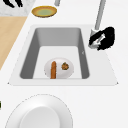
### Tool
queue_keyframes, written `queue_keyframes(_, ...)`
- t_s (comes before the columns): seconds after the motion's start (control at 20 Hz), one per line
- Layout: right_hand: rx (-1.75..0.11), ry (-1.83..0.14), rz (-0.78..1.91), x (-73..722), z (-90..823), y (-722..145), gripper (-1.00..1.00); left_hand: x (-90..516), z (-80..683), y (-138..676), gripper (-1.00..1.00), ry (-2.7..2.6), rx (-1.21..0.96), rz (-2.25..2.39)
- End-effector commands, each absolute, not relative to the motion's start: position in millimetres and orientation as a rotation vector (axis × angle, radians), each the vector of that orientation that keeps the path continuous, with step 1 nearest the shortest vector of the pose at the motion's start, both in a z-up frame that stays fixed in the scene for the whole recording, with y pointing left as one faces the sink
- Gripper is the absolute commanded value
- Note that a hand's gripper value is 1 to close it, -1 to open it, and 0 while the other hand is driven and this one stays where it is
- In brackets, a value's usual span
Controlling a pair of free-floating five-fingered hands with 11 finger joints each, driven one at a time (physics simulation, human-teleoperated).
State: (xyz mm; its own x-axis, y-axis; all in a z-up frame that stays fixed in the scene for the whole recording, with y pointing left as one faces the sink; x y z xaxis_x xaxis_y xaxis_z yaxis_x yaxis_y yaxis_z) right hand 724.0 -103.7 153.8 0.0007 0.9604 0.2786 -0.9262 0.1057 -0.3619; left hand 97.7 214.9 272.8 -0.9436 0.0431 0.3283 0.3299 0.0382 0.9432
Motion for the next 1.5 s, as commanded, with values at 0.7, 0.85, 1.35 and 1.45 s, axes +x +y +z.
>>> queue_keyframes(0.7, -0.111, -0.542, 1.523, 724.4, 251.4, -165.8, -1.00, 97.7, 272.8, 214.9, 0.00, -2.100, -0.386, -2.007)
queue_keyframes(0.85, -0.180, -0.580, 1.526, 710.6, 255.6, -175.1, -1.00, 97.7, 272.8, 214.9, 0.00, -2.100, -0.386, -2.007)
queue_keyframes(1.35, -0.358, -0.678, 1.522, 655.6, 264.7, -204.9, -1.00, 97.7, 272.8, 214.9, 0.00, -2.100, -0.386, -2.007)
queue_keyframes(1.45, -0.374, -0.661, 1.530, 642.1, 265.4, -206.5, -1.00, 97.7, 272.8, 214.9, 0.00, -2.100, -0.386, -2.007)
